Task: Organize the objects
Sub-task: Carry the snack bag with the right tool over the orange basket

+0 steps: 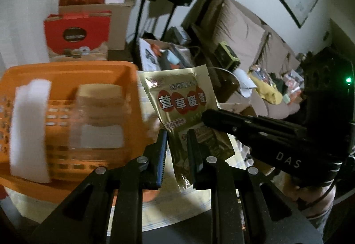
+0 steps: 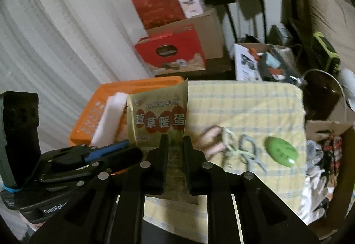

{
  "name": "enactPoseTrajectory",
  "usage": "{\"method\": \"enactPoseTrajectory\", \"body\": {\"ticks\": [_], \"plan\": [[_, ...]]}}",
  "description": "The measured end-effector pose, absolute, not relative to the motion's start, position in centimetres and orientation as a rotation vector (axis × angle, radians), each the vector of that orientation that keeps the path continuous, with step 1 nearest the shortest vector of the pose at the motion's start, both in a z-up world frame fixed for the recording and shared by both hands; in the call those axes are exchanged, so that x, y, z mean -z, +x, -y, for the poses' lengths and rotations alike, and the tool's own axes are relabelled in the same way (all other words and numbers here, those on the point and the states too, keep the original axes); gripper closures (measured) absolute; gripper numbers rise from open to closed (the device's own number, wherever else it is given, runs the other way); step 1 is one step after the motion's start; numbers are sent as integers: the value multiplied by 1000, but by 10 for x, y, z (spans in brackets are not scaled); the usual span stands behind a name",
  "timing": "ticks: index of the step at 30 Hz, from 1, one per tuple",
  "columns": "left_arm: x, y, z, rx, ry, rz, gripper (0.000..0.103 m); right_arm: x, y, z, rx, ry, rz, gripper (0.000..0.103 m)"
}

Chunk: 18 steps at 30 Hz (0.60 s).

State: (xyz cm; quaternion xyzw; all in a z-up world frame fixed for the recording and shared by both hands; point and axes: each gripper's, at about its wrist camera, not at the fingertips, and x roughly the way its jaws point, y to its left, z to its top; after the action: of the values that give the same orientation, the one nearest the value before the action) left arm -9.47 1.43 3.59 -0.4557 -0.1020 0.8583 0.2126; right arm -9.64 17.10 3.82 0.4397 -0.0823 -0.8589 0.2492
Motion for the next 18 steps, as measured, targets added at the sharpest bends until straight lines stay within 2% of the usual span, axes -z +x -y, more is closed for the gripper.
{"method": "enactPoseTrajectory", "body": {"ticks": [18], "plan": [[-37, -123, 130, -2464, -1353, 374, 87, -15, -138, -31, 2154, 1250, 256, 89]]}}
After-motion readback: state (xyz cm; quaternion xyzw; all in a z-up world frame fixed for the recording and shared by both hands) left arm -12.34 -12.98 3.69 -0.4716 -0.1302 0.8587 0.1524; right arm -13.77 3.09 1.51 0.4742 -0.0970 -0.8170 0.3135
